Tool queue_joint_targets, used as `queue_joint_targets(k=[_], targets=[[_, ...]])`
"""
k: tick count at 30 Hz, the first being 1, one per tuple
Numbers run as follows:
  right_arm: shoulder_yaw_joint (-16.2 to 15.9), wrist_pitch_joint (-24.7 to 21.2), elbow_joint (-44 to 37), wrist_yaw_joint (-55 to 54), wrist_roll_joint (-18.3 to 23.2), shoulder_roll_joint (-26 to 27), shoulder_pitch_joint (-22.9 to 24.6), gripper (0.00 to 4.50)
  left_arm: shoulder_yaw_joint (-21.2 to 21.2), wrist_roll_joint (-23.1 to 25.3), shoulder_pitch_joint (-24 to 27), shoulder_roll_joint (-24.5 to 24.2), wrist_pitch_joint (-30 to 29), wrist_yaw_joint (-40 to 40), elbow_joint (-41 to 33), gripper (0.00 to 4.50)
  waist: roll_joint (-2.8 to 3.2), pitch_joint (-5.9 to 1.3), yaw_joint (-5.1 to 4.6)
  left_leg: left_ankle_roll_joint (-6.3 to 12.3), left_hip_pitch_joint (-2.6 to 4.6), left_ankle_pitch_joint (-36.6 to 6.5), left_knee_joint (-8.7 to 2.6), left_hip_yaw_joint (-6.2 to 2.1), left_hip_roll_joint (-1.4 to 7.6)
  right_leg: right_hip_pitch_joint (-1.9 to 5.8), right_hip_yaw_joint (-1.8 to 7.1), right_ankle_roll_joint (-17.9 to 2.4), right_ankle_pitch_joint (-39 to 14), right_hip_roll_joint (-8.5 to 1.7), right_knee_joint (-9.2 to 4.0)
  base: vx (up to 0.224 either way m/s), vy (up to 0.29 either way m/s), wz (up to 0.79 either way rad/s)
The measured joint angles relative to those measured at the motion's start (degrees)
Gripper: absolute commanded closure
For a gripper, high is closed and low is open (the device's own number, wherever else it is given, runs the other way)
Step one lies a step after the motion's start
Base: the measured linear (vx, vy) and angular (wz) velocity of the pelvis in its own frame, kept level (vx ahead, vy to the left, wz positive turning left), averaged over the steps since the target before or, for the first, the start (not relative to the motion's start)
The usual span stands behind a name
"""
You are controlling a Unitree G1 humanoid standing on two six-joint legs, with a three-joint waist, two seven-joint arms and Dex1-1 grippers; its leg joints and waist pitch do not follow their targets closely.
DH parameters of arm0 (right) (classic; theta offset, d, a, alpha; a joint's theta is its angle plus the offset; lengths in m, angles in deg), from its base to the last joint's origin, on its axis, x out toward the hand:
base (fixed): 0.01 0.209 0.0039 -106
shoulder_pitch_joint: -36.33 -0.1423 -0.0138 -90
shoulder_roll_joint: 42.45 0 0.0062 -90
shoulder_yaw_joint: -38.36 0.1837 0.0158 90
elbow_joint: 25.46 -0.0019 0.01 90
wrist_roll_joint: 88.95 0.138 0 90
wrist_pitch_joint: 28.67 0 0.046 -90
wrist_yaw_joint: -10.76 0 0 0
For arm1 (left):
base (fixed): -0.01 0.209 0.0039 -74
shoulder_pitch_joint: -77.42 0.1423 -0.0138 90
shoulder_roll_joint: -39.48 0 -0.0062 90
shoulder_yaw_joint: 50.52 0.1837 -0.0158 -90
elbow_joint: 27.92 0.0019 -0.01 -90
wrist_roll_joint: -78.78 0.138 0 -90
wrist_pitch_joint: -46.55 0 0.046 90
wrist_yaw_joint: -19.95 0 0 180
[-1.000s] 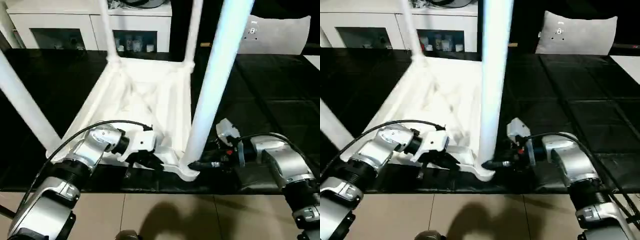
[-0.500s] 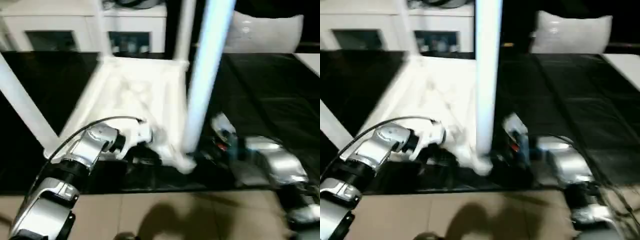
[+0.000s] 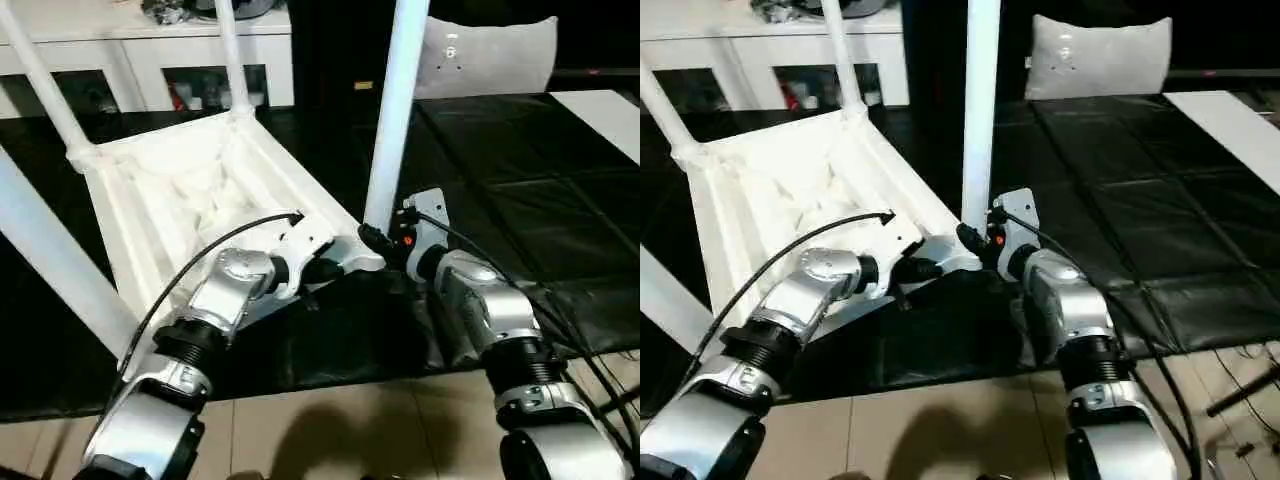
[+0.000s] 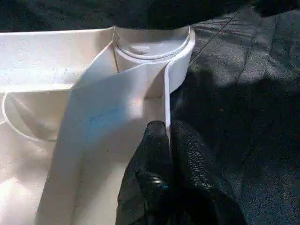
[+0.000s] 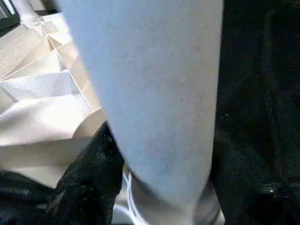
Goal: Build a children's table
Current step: Rotate leg to tighten
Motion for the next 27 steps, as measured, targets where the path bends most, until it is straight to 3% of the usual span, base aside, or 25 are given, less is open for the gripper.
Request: queue_joint_targets(k=[5,11,14,19,20,27], targets=[[-0.53,1.61,-2.11,8.3,2.01,-3.95,3.01,1.04,1.29,-0.1,0.6,-1.76,2.86,3.2,-0.32,4.5,0.0,0.0,0.8,0.06,-0.01,-0.04,0.01,0.03,0.0,-0.01,0.0,0.0,-0.04,-0.01,0.02,0.0,0.0,0.0],[-3.83,0.86,-8.26,26.43,4.59,-14.06,7.13,0.61,2.95,-1.2,3.46,-7.25,8.87,12.66,-3.06,4.5,-0.01,0.01,2.14,0.05,-0.01,-0.03,0.11,0.04,0.01,0.01,0.0,0.03,-0.03,-0.01,0.06,0.0,0.0,0.0],[-4.0,0.46,-9.13,31.51,5.31,-17.64,7.8,0.36,3.32,-2.08,4.22,-9.83,10.66,17.28,-3.82,4.5,-0.02,0.01,2.69,0.05,0.02,-0.02,0.17,0.03,0.01,0.06,0.01,0.04,-0.01,0.0,0.07,0.0,0.0,0.0],[-8.37,-0.06,-12.87,45.06,7.05,-22.8,8.74,0.36,5.39,-2.48,4.21,-12.74,15.63,24.27,-3.85,4.5,-0.03,0.01,3.43,0.21,-0.08,-0.13,0.36,0.02,0.01,0.1,0.03,0.17,-0.01,-0.02,0.02,0.0,0.0,0.0],[-8.53,0.48,-13.01,46.93,7.06,-23.6,8.7,0.59,5.66,-2.85,4.22,-13.6,16.44,26.17,-3.85,4.5,-0.06,-0.01,3.59,0.23,-0.08,-0.15,0.38,0.02,0.01,0.1,0.04,0.18,-0.02,-0.02,0.02,0.0,0.0,0.0],[-11.02,2.8,-12.93,51.53,6.83,-23.75,8.49,1.06,7.5,-3.86,4.45,-15.14,18.14,33.27,-5.27,4.5,-0.1,0.01,4.86,0.26,-0.13,-0.16,0.45,0.02,0.0,0.1,0.05,0.19,-0.02,-0.06,0.03,0.0,0.0,0.0]])
